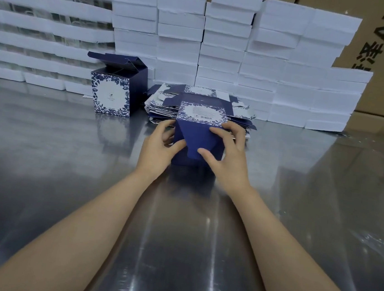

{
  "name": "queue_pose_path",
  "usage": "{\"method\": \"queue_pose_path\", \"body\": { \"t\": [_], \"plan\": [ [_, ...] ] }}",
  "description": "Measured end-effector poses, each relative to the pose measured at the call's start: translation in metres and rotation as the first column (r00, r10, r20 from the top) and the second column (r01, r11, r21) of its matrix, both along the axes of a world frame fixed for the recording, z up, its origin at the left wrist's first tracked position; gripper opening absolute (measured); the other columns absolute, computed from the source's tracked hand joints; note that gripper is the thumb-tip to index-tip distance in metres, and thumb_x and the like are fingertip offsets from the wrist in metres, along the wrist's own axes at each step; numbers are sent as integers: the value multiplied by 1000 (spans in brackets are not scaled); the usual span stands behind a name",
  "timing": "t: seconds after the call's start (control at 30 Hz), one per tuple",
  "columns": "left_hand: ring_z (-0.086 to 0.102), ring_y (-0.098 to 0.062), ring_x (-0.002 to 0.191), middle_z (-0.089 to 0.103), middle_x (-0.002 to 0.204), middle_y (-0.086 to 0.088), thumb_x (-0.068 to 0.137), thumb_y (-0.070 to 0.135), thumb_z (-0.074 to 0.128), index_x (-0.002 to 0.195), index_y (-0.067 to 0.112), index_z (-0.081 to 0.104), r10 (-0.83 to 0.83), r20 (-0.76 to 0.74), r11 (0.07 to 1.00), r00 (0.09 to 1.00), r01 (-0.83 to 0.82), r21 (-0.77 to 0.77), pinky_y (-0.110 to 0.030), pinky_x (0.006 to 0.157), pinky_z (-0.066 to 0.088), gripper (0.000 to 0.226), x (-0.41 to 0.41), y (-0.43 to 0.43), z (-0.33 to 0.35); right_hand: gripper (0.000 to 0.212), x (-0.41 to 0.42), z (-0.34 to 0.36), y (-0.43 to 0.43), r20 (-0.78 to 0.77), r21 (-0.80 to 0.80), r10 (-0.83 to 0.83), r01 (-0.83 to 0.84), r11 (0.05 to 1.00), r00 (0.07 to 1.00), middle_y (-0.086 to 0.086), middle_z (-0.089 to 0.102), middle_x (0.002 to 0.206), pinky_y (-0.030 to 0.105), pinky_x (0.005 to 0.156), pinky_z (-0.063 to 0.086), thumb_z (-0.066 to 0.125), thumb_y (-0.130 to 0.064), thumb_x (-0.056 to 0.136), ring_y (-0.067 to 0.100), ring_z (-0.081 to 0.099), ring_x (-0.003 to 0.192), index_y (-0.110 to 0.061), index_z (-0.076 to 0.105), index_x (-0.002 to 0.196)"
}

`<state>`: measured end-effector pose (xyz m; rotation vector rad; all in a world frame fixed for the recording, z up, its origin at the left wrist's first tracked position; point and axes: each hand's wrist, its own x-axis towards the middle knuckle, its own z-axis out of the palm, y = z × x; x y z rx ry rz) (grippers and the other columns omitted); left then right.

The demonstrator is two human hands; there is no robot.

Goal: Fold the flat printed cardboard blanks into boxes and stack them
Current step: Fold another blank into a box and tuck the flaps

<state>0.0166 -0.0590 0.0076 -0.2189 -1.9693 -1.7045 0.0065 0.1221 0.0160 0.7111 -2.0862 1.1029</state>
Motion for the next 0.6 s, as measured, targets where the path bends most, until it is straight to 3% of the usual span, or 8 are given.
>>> {"method": "queue_pose_path", "body": {
  "t": [0.1,0.17,0.27,0.43,0.6],
  "plan": [
    [65,-1,106,68,111,11,83,9,75,126,22,54,-45,4,999,999,45,-23,-12,81,49,49,1,2,-1,61,-3,1,4,-33,56,-178,180,982,983,3,39,141,32,93,47,77,-26,81,18,40,130,-20,52,136],
    [64,-1,106,68,111,15,83,12,75,126,27,54,-54,-2,997,999,54,-53,-12,83,50,51,1,2,-1,61,-3,2,4,-45,74,-263,266,961,964,-2,39,147,31,84,45,75,-33,81,13,36,133,-24,50,137],
    [64,1,105,67,111,18,81,13,76,128,33,54,-51,-6,993,999,50,-105,-12,85,50,56,2,0,-1,53,-1,3,3,-102,53,-325,331,942,940,-1,51,136,27,74,43,76,-32,80,10,35,125,-19,58,127],
    [65,7,99,65,106,26,80,10,76,117,48,54,-45,-34,992,998,41,-118,-6,74,47,57,5,2,1,44,2,6,1,-107,23,-399,403,915,911,2,56,126,25,67,39,78,-28,77,12,36,119,-16,62,116],
    [65,6,99,66,107,22,80,10,76,125,33,57,-43,-53,990,998,36,-136,-7,75,48,53,4,1,0,42,4,8,-1,-116,39,-422,428,903,899,4,56,126,27,61,38,78,-27,77,16,36,118,-15,62,114]
  ]
}}
